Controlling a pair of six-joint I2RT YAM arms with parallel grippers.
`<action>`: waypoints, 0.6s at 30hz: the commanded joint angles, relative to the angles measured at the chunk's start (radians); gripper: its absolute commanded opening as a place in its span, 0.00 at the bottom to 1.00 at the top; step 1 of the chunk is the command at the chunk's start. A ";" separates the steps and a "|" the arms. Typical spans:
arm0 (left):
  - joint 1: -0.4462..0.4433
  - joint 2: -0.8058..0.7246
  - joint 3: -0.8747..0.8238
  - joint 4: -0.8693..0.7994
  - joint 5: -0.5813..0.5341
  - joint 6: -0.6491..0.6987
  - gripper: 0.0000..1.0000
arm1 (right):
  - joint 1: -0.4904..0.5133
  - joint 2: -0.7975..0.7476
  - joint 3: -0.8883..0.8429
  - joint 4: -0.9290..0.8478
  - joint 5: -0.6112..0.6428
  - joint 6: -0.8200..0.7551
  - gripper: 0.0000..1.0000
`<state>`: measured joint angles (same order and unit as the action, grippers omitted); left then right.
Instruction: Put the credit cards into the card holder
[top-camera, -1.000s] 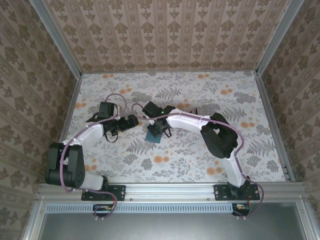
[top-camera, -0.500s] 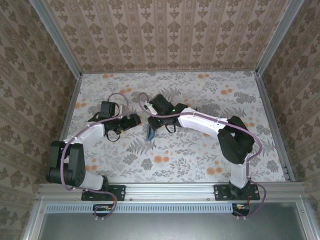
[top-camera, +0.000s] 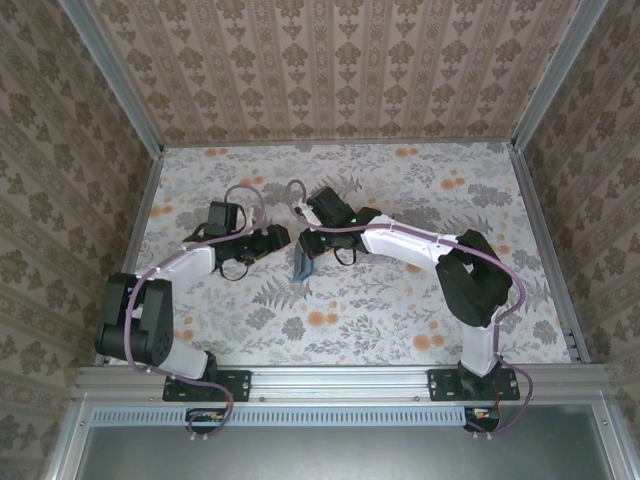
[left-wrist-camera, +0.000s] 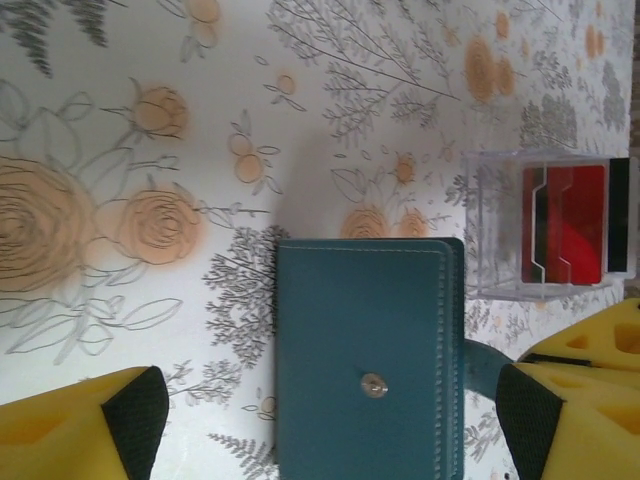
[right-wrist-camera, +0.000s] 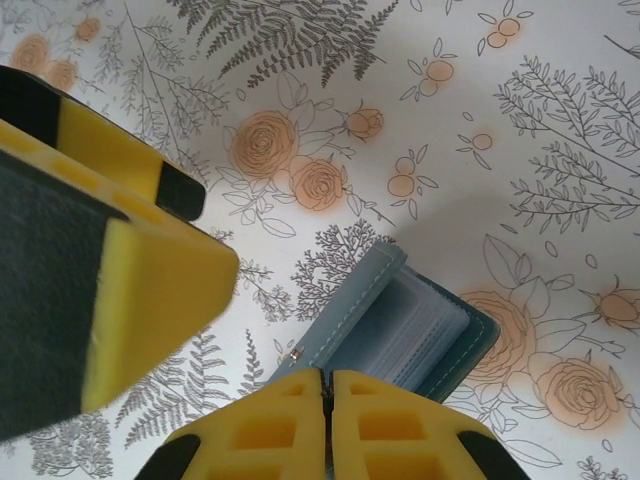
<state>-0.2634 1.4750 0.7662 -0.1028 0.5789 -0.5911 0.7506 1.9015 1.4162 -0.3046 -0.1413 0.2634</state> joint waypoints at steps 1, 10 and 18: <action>-0.012 0.007 0.017 0.020 0.031 -0.015 0.88 | -0.002 -0.048 -0.012 0.033 -0.030 0.022 0.09; -0.018 0.033 0.002 0.034 0.024 -0.018 0.82 | -0.014 -0.068 -0.037 0.061 -0.058 0.047 0.09; -0.027 0.062 0.011 0.040 0.025 -0.013 0.75 | -0.017 -0.070 -0.041 0.064 -0.063 0.053 0.10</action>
<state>-0.2832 1.5162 0.7666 -0.0734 0.5846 -0.6018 0.7391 1.8683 1.3861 -0.2565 -0.1883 0.2966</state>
